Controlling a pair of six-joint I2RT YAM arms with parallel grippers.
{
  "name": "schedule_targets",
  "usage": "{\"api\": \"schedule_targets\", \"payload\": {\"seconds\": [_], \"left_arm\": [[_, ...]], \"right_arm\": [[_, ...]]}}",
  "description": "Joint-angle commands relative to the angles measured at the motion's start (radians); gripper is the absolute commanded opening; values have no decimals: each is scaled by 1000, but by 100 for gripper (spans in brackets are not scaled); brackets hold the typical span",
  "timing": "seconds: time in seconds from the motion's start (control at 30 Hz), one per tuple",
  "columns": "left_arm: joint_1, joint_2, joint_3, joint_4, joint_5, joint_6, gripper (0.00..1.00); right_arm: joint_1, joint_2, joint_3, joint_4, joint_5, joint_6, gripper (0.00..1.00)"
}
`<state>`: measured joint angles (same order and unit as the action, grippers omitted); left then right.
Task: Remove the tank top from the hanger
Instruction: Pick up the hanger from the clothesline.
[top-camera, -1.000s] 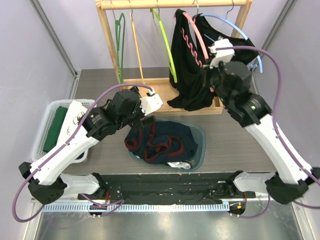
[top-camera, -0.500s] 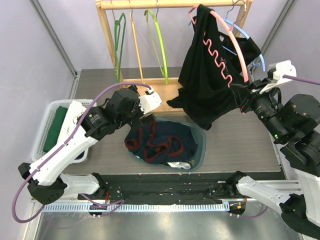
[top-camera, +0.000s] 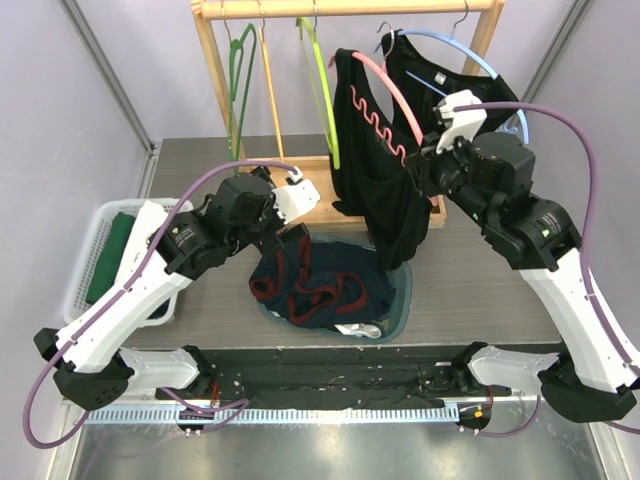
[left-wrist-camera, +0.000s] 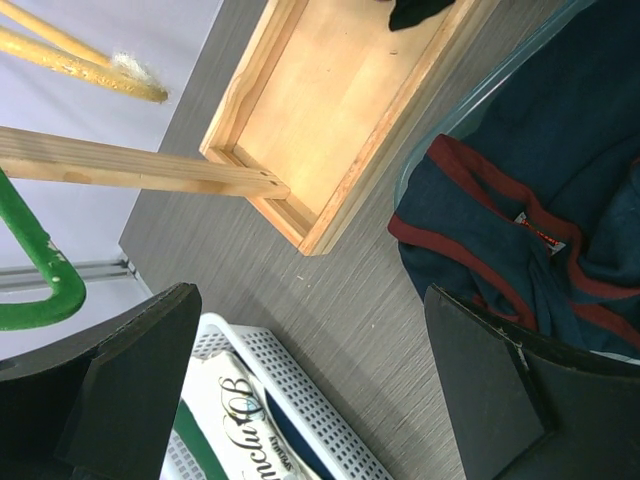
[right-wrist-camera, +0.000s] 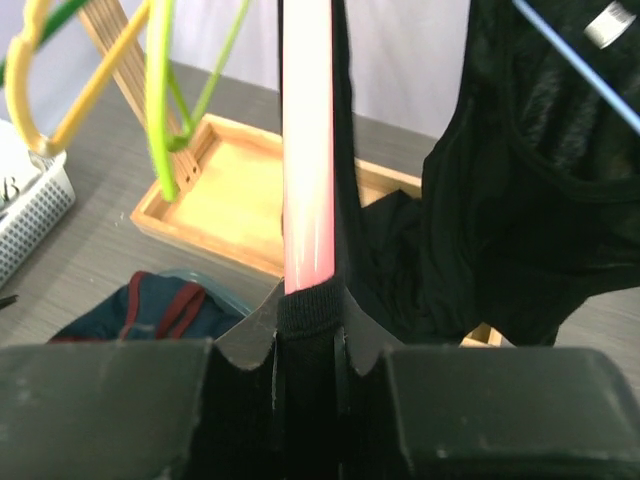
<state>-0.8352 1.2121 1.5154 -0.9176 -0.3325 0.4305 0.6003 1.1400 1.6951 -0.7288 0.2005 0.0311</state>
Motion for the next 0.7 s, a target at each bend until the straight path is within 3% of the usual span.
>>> {"api": "schedule_targets", "payload": {"seconds": [0.0, 0.4, 0.67], "left_arm": [[5, -25, 11, 26, 1, 11, 100], [7, -25, -23, 39, 3, 2, 100], [7, -22, -35, 45, 12, -2, 100]], "right_arm": [[6, -11, 8, 215, -10, -14, 1], [75, 141, 121, 331, -17, -25, 1], [292, 233, 175, 325, 157, -138, 1]]}}
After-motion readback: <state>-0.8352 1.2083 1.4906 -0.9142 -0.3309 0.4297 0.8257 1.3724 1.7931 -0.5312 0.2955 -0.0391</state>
